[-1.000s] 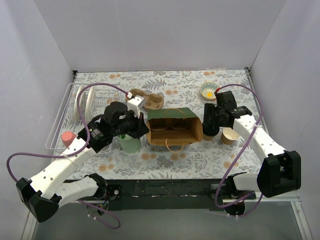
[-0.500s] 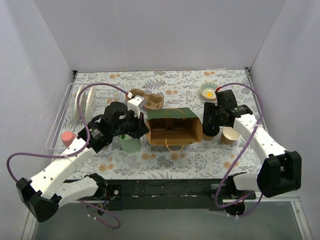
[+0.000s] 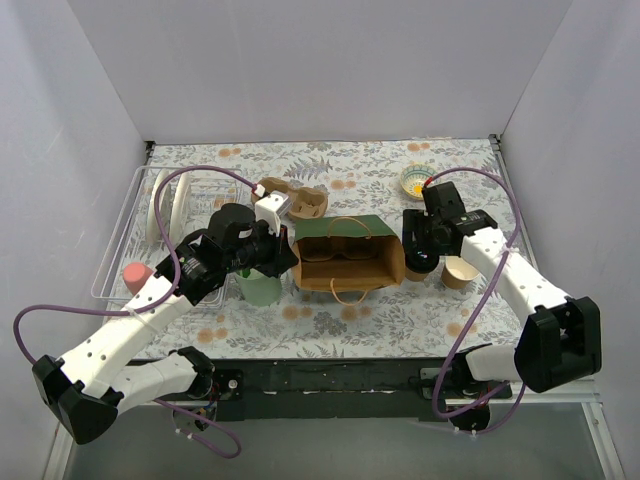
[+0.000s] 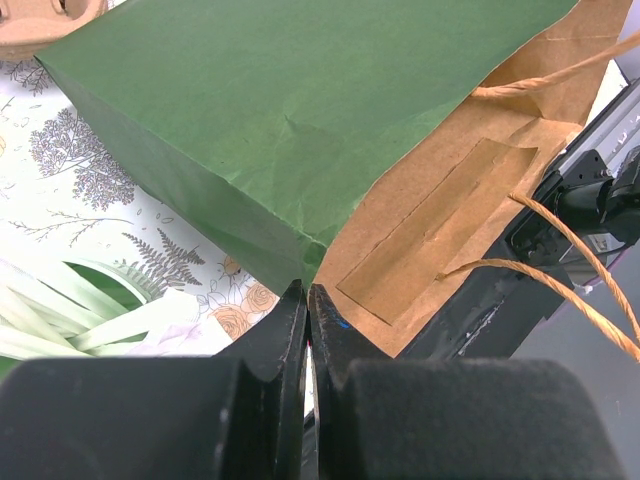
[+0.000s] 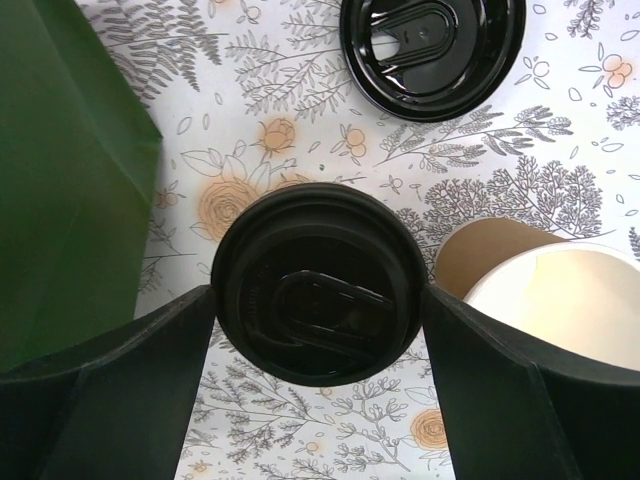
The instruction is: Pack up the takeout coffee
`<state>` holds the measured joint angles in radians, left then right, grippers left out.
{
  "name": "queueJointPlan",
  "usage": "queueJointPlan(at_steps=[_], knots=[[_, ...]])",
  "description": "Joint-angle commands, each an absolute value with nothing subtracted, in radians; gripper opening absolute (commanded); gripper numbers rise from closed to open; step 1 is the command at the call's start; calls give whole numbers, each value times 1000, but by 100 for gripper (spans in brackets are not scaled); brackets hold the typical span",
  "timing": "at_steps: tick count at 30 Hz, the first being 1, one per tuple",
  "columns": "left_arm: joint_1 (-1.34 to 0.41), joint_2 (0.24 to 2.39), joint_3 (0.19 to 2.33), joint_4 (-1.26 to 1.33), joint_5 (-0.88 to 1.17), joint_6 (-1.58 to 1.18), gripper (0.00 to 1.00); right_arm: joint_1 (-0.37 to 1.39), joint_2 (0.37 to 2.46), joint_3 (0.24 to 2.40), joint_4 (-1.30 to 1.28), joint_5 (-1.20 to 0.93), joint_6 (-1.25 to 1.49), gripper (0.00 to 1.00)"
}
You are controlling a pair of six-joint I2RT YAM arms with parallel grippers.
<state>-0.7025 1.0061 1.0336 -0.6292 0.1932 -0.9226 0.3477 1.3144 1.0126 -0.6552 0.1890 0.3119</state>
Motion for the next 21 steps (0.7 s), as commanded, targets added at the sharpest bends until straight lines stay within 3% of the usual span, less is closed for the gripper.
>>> queueJointPlan(at_steps=[1,21], knots=[[-704,991,1049,-641,178,-908,0,359,1327,1051,-669,242,321,90],[-704,983,1057,-649,181,-917,0,360,1302,972,-624,242,327,64]])
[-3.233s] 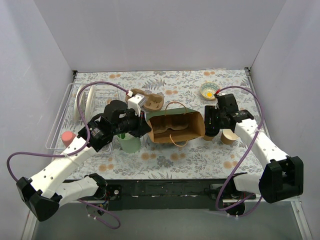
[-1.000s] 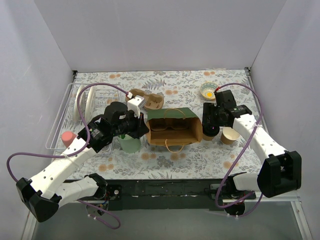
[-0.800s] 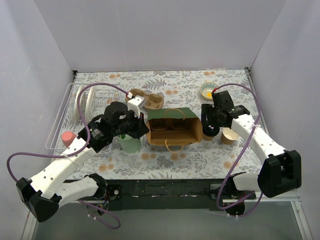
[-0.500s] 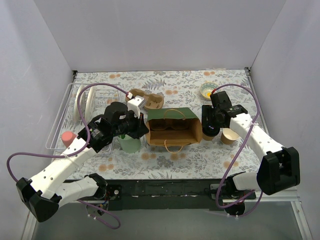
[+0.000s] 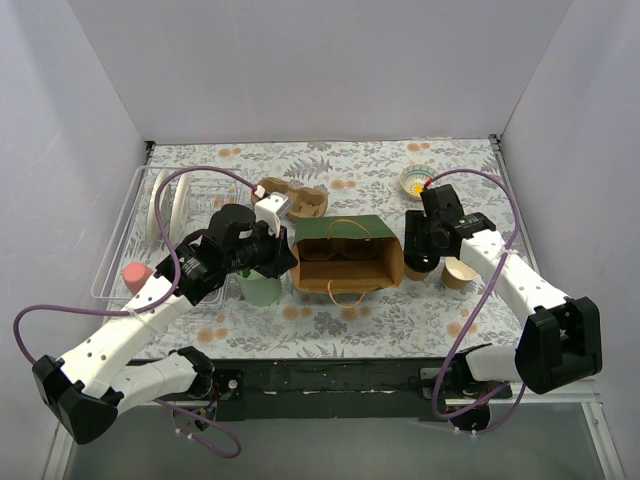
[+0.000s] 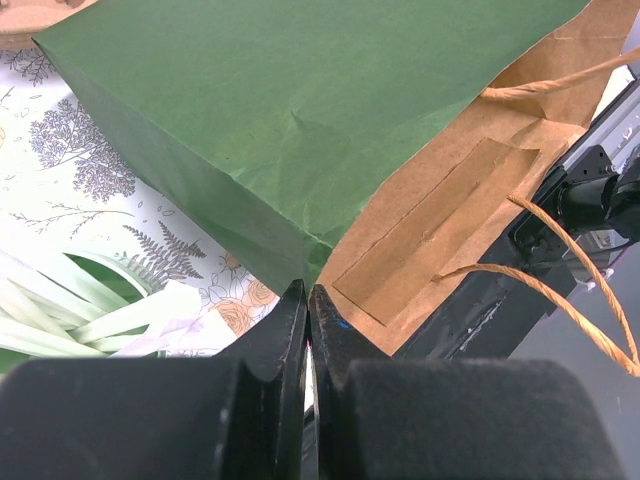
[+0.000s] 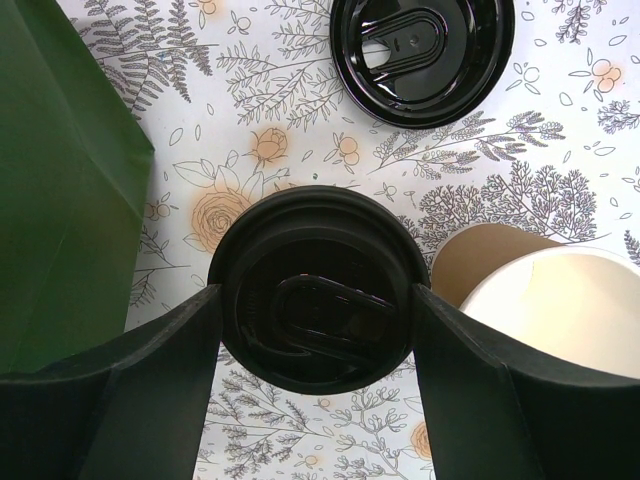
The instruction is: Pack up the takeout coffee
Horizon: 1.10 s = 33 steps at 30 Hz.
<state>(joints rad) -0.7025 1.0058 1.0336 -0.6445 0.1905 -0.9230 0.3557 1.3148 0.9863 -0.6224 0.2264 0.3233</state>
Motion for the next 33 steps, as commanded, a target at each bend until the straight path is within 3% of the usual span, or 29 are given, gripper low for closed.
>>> queueJointPlan(at_steps=[1,13,18,28,33], knots=[[-704,985,1058,-652,179,-916,0,360,1299,979,-630,244,324,63],[-704,994,1081,-650,198,-942,0,360,1172,1097,-701,175,230,52],[-704,1023,1111,-669,195,-945,0,359,1111,1250,-778,120,146,48],[-704,1069,1121,-637,206,-959,0,360,1046,1672,-841,-298,-78,45],[-703,1106,1149,-630,222,-959,0,370,1013,1724,-776,-386,-86,43]])
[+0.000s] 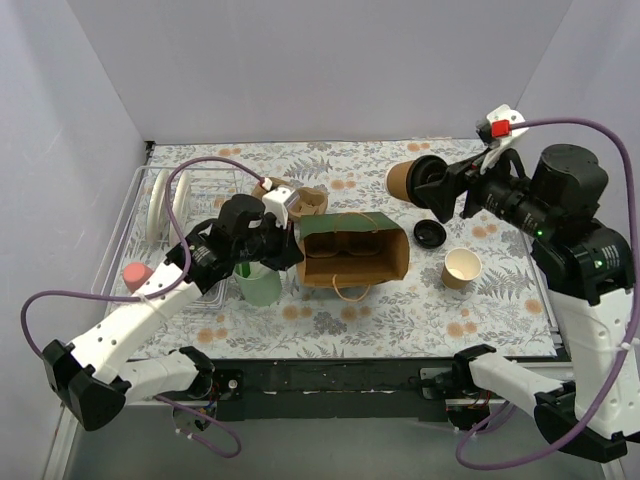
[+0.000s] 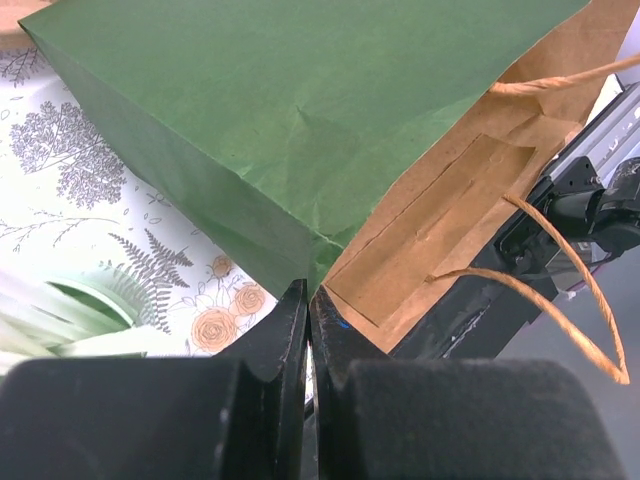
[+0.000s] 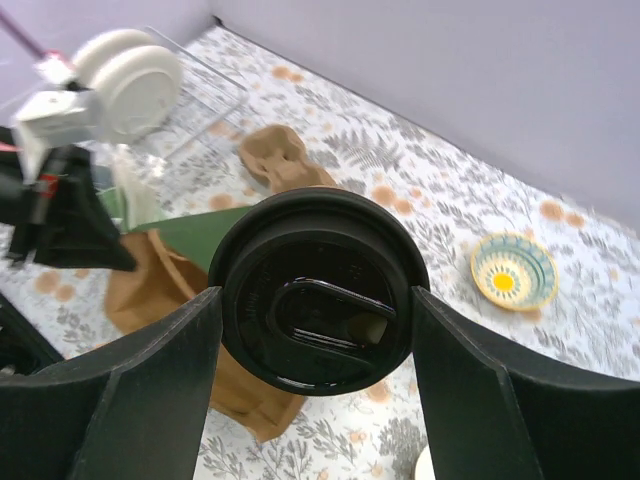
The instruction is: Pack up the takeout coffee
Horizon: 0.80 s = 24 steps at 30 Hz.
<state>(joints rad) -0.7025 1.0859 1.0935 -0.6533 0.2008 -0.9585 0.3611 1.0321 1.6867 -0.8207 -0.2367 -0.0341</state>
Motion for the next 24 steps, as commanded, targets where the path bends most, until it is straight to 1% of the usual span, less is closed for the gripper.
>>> queueJointPlan(at_steps=[1,6,12,19,24], knots=[[-703,1121,1154,-634,222,-960,0,371,1006,1721,-763,-428,-78,43],[-701,1147,1183,-634,235,-968,0,371,970,1666,-697,-575,-41,42],[-692,1170,1206,-646,256,-960,0,397,916,1527,-680,-646,-57,41],[-680,1181,1210,-649,293,-963,0,410,862,1425,-686,-638,-95,39],[-675,1189,1207,-650,313,-973,0,414,859,1436,-673,-614,-87,38]])
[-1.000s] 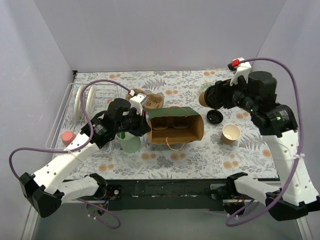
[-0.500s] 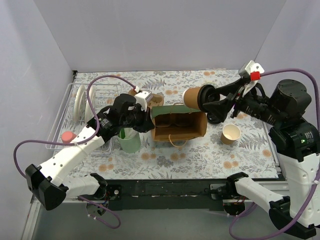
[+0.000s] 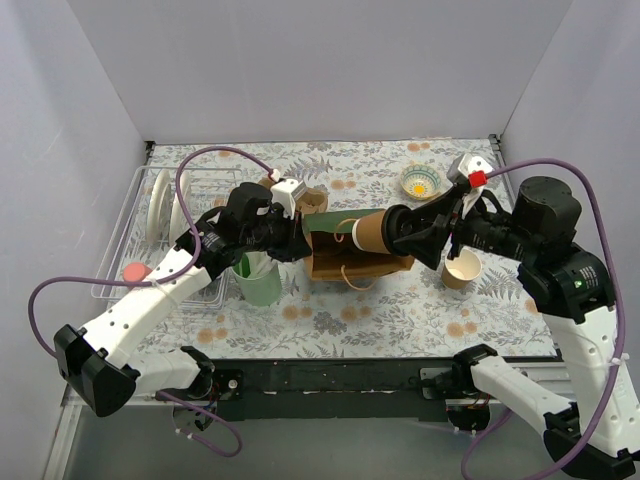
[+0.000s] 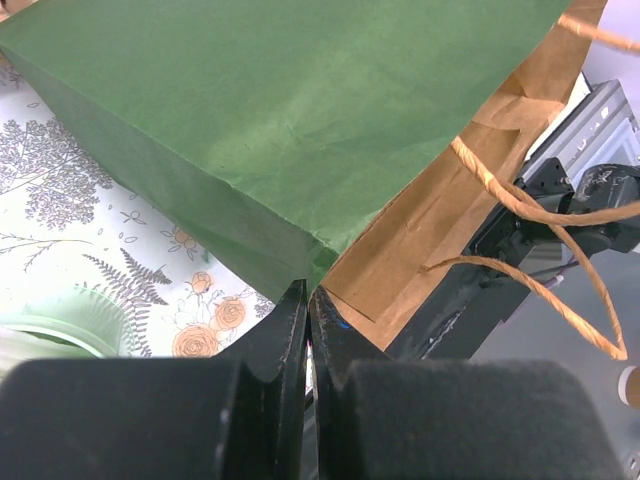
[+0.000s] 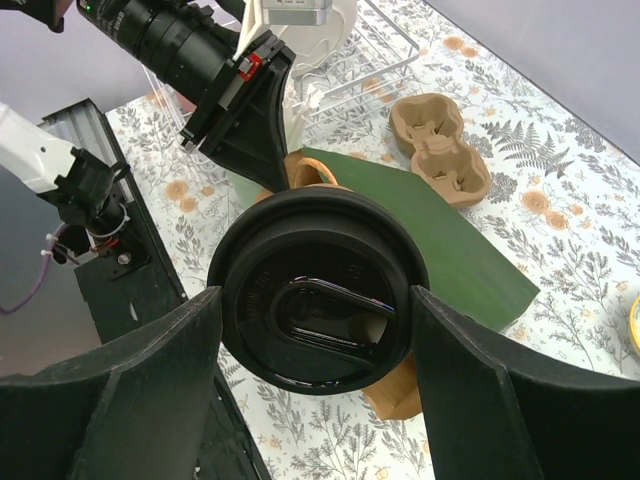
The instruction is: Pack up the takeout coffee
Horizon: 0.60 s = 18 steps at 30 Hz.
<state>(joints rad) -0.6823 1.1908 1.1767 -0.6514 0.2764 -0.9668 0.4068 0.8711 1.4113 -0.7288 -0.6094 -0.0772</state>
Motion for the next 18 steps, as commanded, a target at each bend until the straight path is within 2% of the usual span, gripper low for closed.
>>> queueJointPlan(at_steps=[1,7,18], knots=[[-675,1187,1203,-652,316,-973,0,414,865,1468,-673,-609,-81,38],[-658,1178,1184,-644,324,-977,0,413,914,1566,-669,-617,-52,37],[-644,1183,1200,-641,357,-963,0,436,925,1548,-715,-638,-92,37]])
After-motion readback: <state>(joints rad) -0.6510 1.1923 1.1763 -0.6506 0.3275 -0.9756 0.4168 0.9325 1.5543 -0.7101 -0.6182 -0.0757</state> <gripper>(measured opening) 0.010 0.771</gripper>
